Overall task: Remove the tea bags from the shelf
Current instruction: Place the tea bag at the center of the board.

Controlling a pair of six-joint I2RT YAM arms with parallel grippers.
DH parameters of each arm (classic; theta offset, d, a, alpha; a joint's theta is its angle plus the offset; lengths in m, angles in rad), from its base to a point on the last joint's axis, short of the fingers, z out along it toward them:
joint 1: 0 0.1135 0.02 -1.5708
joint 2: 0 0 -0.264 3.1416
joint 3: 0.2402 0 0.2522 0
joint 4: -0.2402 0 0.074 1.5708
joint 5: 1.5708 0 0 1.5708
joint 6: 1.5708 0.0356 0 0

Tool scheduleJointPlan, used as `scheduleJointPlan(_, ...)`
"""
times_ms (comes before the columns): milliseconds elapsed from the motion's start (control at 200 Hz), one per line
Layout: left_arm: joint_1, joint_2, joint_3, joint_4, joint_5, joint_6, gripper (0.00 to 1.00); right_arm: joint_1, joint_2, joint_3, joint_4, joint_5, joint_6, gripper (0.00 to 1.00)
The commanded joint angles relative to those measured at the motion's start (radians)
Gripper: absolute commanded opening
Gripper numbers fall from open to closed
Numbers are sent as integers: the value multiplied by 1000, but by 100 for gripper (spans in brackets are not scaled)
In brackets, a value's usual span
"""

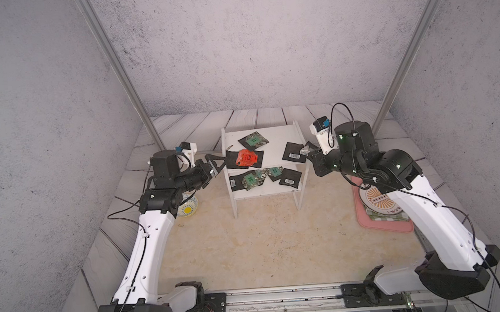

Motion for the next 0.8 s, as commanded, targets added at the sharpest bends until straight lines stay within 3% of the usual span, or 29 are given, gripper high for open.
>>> scheduleJointPlan(0, -7, -53, -32, -26, -11, 29, 86, 1, -89, -69, -29, 79, 39, 9)
scheduleJointPlan(460, -15, -200, -266, -86, -62, 47, 84, -11, -327, -529, 42, 205, 238, 9)
scheduleJointPlan(796, -54, -256, -409, -82, -109, 49, 83, -24, -367, -811, 184, 261, 348, 9)
